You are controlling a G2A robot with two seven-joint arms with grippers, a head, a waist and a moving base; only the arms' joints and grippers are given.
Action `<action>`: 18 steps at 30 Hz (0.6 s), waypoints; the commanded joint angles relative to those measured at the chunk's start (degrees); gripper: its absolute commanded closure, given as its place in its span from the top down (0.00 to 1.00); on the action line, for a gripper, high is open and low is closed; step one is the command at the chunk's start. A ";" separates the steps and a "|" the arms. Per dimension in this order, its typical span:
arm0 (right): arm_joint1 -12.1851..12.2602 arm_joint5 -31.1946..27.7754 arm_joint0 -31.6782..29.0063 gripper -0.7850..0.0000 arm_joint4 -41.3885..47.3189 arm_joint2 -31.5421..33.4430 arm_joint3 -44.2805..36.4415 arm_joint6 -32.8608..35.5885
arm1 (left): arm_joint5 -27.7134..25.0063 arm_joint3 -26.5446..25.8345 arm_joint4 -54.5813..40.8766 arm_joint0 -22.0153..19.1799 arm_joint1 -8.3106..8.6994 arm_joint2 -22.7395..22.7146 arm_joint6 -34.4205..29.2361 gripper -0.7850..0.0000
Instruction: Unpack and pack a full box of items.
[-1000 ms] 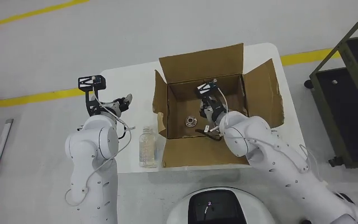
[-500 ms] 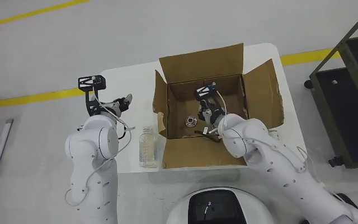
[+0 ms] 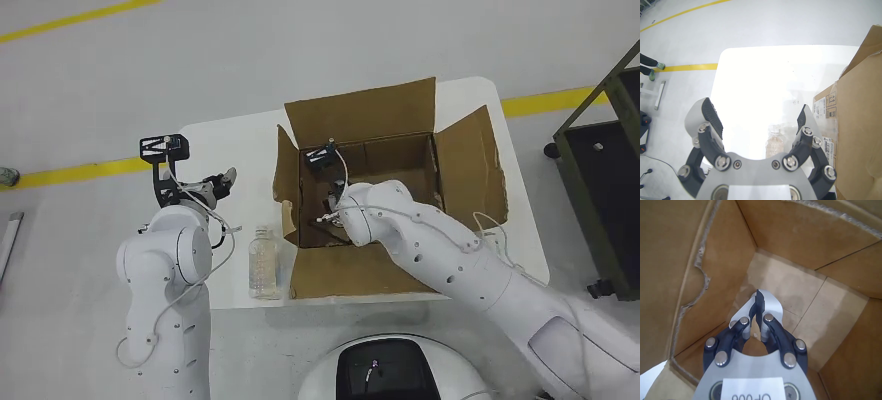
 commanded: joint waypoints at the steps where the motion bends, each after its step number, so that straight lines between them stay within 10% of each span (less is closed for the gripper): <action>1: -0.64 -0.21 0.79 0.00 0.26 -0.61 2.25 0.40 | 0.00 0.00 0.00 0.00 0.00 0.00 0.00 1.00; 14: -4.45 -2.43 2.98 0.44 -0.03 -3.88 12.07 0.10 | 0.00 0.00 0.00 0.00 0.00 0.00 0.00 1.00; 18: -5.47 -3.24 3.42 0.43 -0.05 -4.35 14.55 0.05 | 0.00 0.00 0.00 0.00 0.00 0.00 0.00 1.00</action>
